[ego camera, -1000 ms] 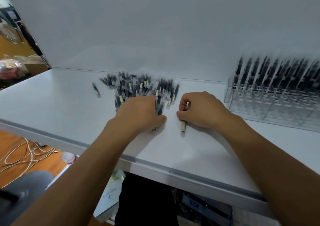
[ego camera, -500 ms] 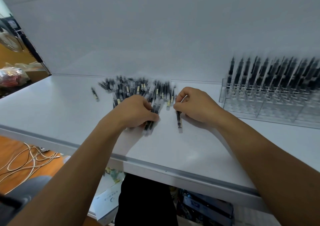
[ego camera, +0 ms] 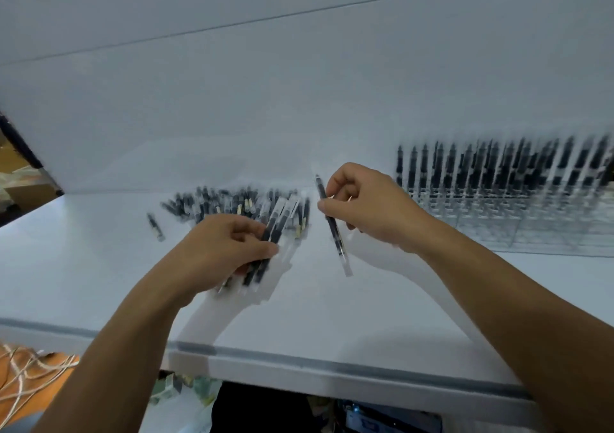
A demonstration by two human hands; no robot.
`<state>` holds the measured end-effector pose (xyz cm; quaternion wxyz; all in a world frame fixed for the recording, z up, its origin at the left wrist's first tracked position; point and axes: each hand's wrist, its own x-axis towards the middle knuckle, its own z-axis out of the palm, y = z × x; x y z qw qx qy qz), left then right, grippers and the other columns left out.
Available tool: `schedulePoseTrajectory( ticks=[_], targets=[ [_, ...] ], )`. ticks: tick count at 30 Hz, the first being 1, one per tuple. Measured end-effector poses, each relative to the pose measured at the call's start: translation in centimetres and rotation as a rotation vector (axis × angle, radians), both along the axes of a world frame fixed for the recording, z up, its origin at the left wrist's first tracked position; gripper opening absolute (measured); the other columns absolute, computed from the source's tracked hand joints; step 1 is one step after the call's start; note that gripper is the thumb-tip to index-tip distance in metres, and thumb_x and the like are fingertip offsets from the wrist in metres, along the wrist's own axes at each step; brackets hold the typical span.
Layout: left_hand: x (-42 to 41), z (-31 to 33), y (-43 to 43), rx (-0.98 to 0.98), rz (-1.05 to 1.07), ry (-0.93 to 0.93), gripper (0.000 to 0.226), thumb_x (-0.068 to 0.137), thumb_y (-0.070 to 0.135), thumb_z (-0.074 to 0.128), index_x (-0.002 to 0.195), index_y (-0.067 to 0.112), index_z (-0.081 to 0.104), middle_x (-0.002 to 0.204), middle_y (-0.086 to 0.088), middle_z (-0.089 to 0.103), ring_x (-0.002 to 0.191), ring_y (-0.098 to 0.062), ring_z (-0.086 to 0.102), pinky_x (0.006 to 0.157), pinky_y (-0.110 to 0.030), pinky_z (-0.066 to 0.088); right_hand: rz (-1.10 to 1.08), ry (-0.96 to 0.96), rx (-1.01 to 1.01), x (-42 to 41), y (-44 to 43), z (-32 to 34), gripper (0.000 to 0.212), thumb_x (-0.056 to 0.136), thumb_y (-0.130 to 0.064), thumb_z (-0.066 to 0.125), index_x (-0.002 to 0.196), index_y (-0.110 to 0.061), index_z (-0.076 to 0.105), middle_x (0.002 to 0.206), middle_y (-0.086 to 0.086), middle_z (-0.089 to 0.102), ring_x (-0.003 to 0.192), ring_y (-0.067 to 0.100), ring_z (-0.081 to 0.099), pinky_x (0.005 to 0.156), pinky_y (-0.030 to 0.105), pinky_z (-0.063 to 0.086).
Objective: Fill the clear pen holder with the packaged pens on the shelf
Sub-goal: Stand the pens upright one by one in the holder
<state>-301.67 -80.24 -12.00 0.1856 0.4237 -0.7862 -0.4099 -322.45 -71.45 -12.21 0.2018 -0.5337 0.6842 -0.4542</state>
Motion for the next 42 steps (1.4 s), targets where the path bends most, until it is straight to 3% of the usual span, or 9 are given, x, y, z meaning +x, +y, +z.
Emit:
schedulePoseTrajectory(
  ticks=[2, 4, 9, 17, 21, 24, 28, 33, 42],
  targets=[
    [-1.3, 0.2, 0.5, 0.048, -0.029, 0.109, 0.028, 0.077, 0.023, 0.079, 0.101, 0.026, 0.065, 0.08, -0.001, 0.074, 0.074, -0.011, 0.071, 0.065, -0.02, 0.056, -0.014, 0.013, -0.026, -1.2, 1.3, 0.7, 0.014, 0.086, -0.028, 0.07, 0.089, -0.027, 0.057, 0.075, -0.01, 0.067, 0.056, 0.005, 0.059, 0.061, 0.03, 0.051],
    [-3.3, 0.2, 1.2, 0.102, -0.082, 0.211, 0.026, 0.078, 0.016, 0.078, 0.099, 0.024, 0.066, 0.078, -0.002, 0.071, 0.07, -0.008, 0.069, 0.06, -0.014, 0.052, -0.043, 0.02, -0.046, -2.6, 2.6, 1.1, 0.015, 0.086, -0.029, 0.071, 0.091, -0.026, 0.057, 0.074, -0.012, 0.067, 0.056, 0.004, 0.059, 0.062, 0.029, 0.051],
    [-9.3, -0.2, 2.6, 0.167, -0.23, 0.368, 0.015, 0.085, 0.01, 0.07, 0.098, 0.016, 0.073, 0.081, -0.008, 0.071, 0.074, -0.013, 0.071, 0.063, -0.018, 0.051, -0.156, 0.008, -0.1, -7.0, 6.1, 1.4, 0.017, 0.085, -0.027, 0.074, 0.092, -0.025, 0.058, 0.07, -0.011, 0.067, 0.056, 0.0, 0.058, 0.058, 0.02, 0.046],
    [-19.3, -0.2, 5.8, 0.225, -0.376, 0.56, 0.021, 0.086, 0.019, 0.068, 0.108, 0.018, 0.068, 0.087, 0.003, 0.073, 0.078, -0.007, 0.067, 0.073, -0.02, 0.052, -0.368, -0.024, -0.267, -13.8, 11.9, 1.5, 0.013, 0.087, -0.022, 0.072, 0.097, -0.025, 0.065, 0.075, -0.003, 0.066, 0.07, 0.017, 0.06, 0.07, 0.034, 0.055],
    [-23.3, 0.1, 7.8, 0.29, -0.415, 0.635, 0.029, 0.083, 0.022, 0.07, 0.111, 0.016, 0.064, 0.095, -0.003, 0.073, 0.086, -0.011, 0.069, 0.078, -0.023, 0.056, -0.528, -0.034, -0.361, -16.7, 14.1, 1.7, 0.008, 0.088, -0.02, 0.072, 0.091, -0.024, 0.065, 0.084, 0.006, 0.068, 0.077, 0.02, 0.066, 0.06, 0.016, 0.049],
    [-25.2, 0.1, 8.9, 0.307, -0.453, 0.64, 0.026, 0.083, 0.022, 0.07, 0.108, 0.02, 0.063, 0.096, -0.001, 0.074, 0.091, -0.012, 0.07, 0.078, -0.022, 0.055, -0.616, -0.048, -0.416, -18.4, 14.8, 1.5, 0.008, 0.088, -0.018, 0.071, 0.092, -0.02, 0.065, 0.091, 0.012, 0.069, 0.085, 0.026, 0.068, 0.061, 0.015, 0.05],
    [-25.8, -0.5, 8.9, 0.339, -0.473, 0.665, 0.03, 0.074, 0.027, 0.07, 0.103, 0.019, 0.065, 0.09, 0.002, 0.075, 0.088, -0.013, 0.071, 0.073, -0.024, 0.056, -0.638, -0.017, -0.398, -19.9, 14.7, 0.7, 0.011, 0.089, -0.018, 0.07, 0.097, -0.015, 0.065, 0.093, 0.014, 0.069, 0.091, 0.03, 0.067, 0.068, 0.023, 0.055],
    [-25.6, -1.2, 8.1, 0.392, -0.497, 0.692, 0.028, 0.073, 0.025, 0.069, 0.098, 0.015, 0.066, 0.086, -0.001, 0.074, 0.084, -0.016, 0.071, 0.076, -0.031, 0.056, -0.63, -0.009, -0.372, -20.8, 13.5, 0.2, 0.009, 0.088, -0.016, 0.071, 0.093, -0.017, 0.064, 0.091, 0.013, 0.069, 0.087, 0.028, 0.068, 0.064, 0.016, 0.052],
    [-26.0, -1.6, 8.0, 0.366, -0.527, 0.68, 0.035, 0.07, 0.028, 0.07, 0.102, 0.016, 0.067, 0.086, 0.0, 0.074, 0.084, -0.014, 0.071, 0.079, -0.029, 0.057, -0.652, 0.239, -0.101, -22.2, 12.5, -0.7, 0.014, 0.082, -0.031, 0.077, 0.088, -0.022, 0.066, 0.08, -0.003, 0.07, 0.076, 0.016, 0.068, 0.075, 0.037, 0.058]
  ],
)
